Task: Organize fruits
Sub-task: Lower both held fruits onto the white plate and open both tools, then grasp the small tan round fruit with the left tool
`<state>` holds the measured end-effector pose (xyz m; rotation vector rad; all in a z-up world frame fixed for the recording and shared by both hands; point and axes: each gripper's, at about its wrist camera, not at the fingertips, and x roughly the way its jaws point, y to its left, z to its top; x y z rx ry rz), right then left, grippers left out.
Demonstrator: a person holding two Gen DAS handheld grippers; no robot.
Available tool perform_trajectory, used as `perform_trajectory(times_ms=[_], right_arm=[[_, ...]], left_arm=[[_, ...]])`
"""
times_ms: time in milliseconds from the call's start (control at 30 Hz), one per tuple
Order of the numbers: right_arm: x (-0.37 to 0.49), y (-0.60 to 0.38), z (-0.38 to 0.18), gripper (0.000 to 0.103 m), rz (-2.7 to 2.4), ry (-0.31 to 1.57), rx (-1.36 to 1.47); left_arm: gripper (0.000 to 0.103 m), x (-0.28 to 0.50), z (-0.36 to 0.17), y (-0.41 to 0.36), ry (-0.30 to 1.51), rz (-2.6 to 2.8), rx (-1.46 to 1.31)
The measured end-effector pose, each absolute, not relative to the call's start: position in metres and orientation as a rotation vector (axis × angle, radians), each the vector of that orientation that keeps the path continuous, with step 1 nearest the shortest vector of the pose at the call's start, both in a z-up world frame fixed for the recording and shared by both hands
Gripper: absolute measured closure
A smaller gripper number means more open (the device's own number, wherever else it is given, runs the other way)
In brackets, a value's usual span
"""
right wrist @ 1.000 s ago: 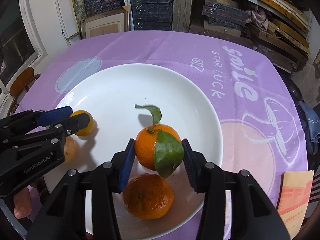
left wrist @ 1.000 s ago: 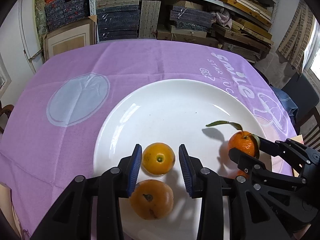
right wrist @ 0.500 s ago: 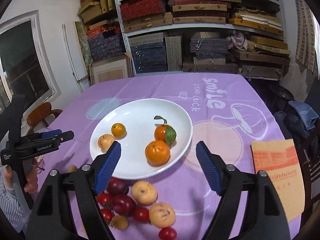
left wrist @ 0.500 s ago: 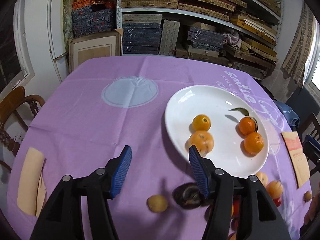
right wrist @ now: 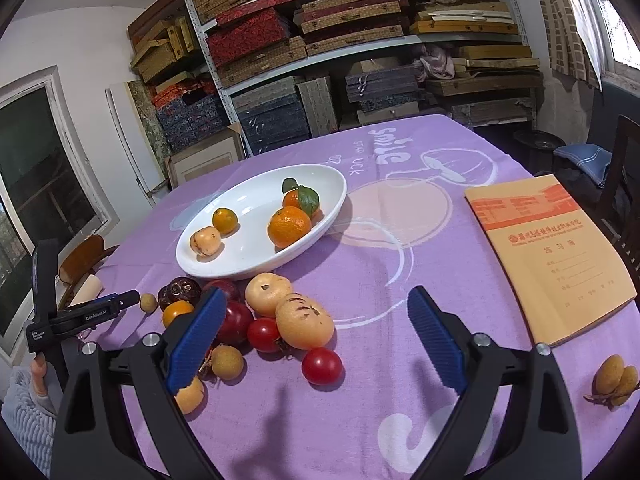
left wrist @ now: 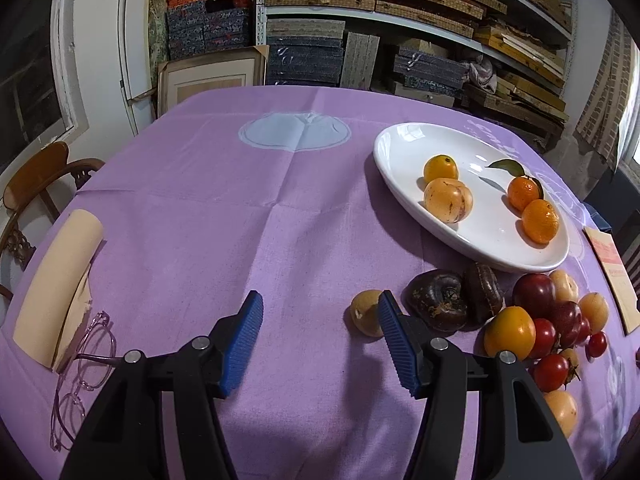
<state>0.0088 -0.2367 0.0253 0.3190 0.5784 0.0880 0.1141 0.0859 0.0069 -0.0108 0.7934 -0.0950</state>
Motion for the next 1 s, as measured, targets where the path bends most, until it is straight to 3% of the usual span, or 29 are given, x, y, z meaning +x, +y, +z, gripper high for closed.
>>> perform_trajectory(times_ms=[1000], right_arm=[[0.016,-0.24,0.013,0.006,0.088,0.62,0.345]], left_arm=[[0.044,0.123,-0.013,0.072,0.859,-0.203,-0.049]])
